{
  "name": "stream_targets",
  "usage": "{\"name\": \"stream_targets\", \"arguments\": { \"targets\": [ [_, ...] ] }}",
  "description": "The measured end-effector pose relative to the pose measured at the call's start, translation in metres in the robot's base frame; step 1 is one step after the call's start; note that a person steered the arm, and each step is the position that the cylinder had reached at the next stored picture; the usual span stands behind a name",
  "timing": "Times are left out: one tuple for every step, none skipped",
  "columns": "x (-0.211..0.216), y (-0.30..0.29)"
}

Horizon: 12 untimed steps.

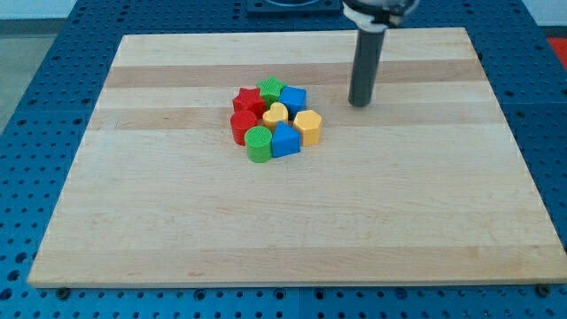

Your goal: Slide the green star down and left a bit

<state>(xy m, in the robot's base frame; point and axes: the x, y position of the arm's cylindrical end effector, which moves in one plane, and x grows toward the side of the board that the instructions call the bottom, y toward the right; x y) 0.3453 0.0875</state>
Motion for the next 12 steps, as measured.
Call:
{"name": "stream_targets", "arguments": {
  "targets": [
    [0.0,-0.005],
    [-0.022,-0.022],
    [-0.022,-0.03],
    [-0.022,-0.042],
    [-0.022,-0.057],
    [-0.022,-0.064],
    [-0.022,-0.08],
    [-0.023,-0.08],
    [-0.021,-0.087],
    [-0.017,-0.091],
    [-0.015,-0.092],
    [0.002,-0.1]
  ]
}}
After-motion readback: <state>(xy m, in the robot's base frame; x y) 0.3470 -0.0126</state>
